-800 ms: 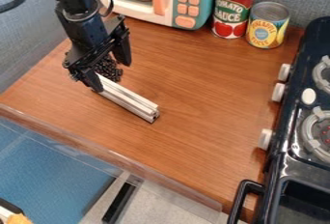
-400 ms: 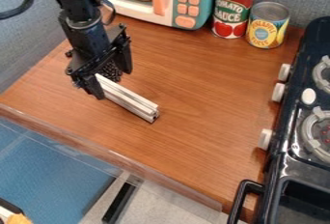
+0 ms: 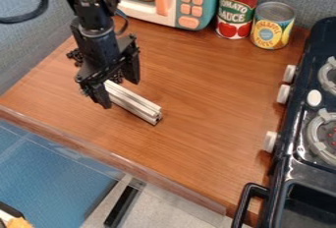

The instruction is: Sweep into pile

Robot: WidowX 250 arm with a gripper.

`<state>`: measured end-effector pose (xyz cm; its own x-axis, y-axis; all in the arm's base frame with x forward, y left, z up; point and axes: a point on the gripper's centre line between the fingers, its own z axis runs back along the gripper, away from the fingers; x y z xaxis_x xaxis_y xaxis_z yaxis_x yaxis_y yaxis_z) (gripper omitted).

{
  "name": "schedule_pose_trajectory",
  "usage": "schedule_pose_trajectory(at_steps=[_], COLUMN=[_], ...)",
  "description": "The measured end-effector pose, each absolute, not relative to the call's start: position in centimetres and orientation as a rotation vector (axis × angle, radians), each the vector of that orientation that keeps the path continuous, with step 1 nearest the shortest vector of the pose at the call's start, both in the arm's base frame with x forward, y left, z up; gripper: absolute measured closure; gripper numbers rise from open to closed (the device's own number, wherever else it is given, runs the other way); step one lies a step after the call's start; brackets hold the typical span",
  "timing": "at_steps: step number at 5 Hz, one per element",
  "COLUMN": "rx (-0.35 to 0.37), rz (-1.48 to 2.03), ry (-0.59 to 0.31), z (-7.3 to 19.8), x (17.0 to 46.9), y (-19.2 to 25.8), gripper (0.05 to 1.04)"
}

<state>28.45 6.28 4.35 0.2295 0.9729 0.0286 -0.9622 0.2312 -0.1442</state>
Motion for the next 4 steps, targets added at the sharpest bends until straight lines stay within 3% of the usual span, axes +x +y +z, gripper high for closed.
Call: schedule_pose_trajectory(at_steps=[3,4], rx=[-0.080,-0.088], rz=[1.368,1.402], ry=[-0.124,-0.132], z=[2.7,2.7], x=[29.7,29.8], y=[6.9,7.2], gripper=[0.115,0.395])
